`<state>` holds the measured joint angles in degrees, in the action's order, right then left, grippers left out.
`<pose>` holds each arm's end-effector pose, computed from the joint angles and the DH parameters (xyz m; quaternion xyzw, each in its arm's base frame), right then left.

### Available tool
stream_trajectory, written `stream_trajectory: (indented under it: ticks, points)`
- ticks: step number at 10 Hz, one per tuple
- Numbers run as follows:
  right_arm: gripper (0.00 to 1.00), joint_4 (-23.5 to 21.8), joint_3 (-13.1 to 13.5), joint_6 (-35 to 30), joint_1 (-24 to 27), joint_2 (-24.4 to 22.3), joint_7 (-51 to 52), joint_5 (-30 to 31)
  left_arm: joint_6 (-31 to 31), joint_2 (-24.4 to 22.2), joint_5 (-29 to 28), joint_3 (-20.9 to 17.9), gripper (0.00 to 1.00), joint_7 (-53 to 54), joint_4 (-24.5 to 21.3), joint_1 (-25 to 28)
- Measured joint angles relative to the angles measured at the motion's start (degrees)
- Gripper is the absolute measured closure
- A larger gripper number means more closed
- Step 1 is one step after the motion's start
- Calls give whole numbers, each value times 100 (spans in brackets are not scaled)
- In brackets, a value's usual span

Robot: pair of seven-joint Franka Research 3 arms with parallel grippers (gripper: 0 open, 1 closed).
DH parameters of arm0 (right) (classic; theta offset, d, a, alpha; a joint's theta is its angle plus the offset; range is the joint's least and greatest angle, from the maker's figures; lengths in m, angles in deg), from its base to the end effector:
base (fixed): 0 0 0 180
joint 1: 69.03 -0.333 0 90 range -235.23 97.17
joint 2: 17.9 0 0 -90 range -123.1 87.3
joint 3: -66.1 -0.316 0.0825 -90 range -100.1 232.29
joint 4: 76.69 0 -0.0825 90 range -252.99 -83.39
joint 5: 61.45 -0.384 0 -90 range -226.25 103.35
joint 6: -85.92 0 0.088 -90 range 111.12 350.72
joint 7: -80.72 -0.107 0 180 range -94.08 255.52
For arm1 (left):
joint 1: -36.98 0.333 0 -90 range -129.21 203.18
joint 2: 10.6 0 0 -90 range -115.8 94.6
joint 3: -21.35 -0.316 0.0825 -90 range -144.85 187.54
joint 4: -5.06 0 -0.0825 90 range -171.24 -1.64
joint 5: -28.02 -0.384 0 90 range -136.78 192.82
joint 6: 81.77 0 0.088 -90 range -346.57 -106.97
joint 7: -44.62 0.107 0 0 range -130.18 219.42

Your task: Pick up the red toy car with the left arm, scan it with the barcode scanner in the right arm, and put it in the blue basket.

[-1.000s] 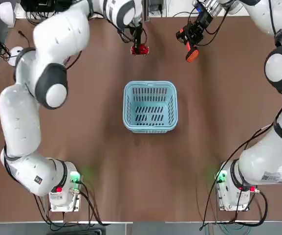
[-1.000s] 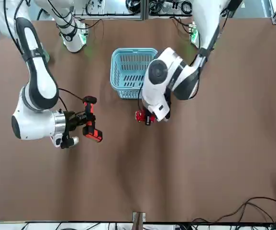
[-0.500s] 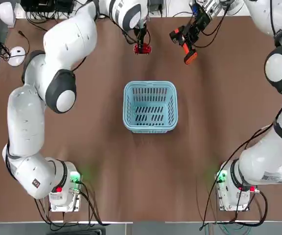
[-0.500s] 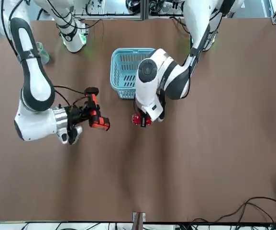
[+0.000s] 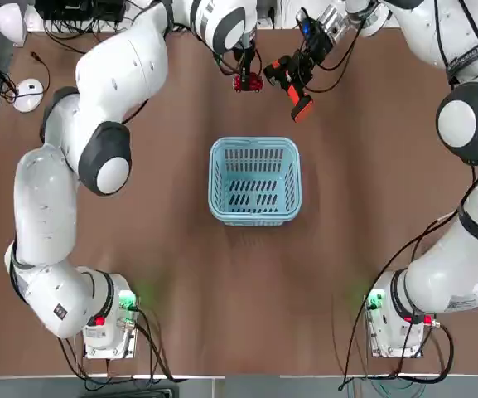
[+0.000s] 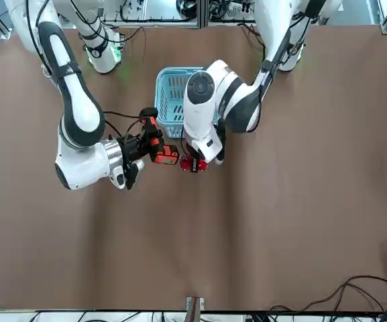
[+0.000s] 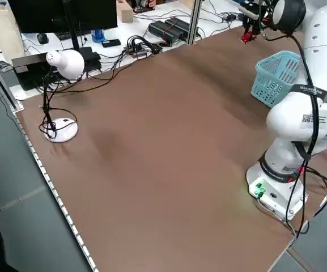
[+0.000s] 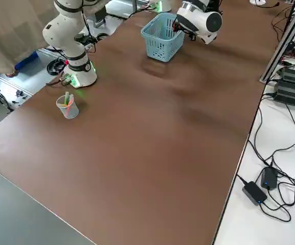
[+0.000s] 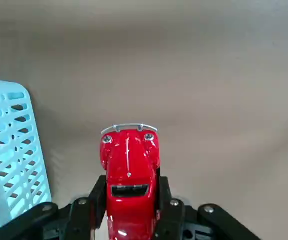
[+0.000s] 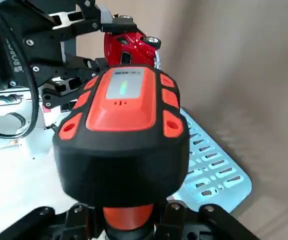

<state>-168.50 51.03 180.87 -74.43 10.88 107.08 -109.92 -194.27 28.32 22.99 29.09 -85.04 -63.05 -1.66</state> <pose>0.5899 0.2749 0.3586 -0.8405 -0.2295 0.1727 0.4595 0.5424 -0.5204 0.3982 0.7449 0.6653 0.0015 0.0505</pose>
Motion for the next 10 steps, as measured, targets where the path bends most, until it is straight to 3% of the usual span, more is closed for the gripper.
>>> stream_trajectory:
  ticks: [10]
  points:
    - [67, -354, 129, 0, 243, 13, 511, 41, 9, -2, 0, 37, 56, 0, 49, 1]
